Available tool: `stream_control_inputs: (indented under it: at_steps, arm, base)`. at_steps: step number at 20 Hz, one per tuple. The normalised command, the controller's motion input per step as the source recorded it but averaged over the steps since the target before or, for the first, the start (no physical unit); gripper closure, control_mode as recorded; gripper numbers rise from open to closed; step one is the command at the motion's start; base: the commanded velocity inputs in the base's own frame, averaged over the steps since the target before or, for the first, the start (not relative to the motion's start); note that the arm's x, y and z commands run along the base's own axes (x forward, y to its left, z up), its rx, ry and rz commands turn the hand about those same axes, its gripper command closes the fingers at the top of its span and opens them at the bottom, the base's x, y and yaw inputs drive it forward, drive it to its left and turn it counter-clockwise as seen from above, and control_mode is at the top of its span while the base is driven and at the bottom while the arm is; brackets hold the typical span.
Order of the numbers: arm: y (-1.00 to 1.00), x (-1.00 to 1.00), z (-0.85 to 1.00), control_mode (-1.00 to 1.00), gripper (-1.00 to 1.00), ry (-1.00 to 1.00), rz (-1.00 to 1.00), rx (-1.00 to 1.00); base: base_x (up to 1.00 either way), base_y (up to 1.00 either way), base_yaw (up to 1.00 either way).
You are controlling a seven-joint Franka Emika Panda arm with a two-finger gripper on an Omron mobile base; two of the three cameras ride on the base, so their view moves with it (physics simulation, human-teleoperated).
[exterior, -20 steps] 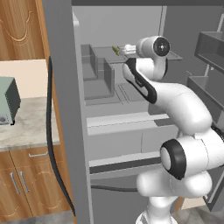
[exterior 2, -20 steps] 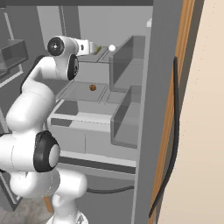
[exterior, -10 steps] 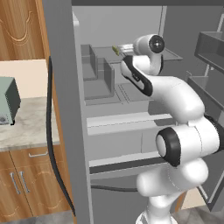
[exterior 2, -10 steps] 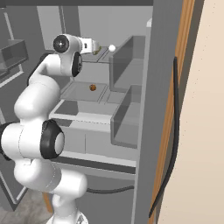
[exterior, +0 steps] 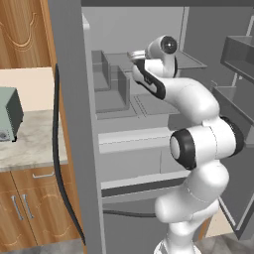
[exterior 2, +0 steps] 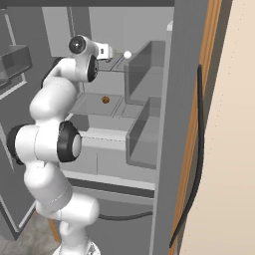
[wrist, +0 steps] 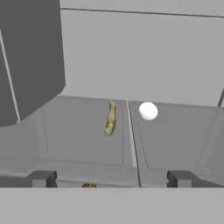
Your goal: Pick the egg and butter from the fridge and place them by the bowl for mixing.
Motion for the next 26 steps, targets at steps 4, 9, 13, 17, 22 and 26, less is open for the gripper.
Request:
stream_control_inputs:
  at_steps: [4, 9, 13, 17, 22, 26]
  arm:
    - [0.11, 0.64, -0.21, -1.0, -1.0, 0.08, 0.0, 0.0]
    - [0.0, 0.6, -0.03, -1.0, -1.0, 0.01, 0.0, 0.0]
    - [0.01, 0.65, -0.19, -1.0, -1.0, 0.0, 0.0, 0.0]
    - [0.06, 0.71, -0.24, -1.0, -1.0, 0.0, 0.0, 0.0]
    - [0.05, 0.67, -0.09, -1.0, -1.0, 0.05, 0.0, 0.0]
    - [0.01, 0.37, -0.01, -1.0, -1.0, 0.1, 0.0, 0.0]
  base:
    - [0.0, 0.0, 0.0]
    - [0.0, 0.0, 0.0]
    - [0.0, 0.0, 0.0]
    - [0.0, 0.0, 0.0]
    - [0.0, 0.0, 0.0]
    - [0.0, 0.0, 0.0]
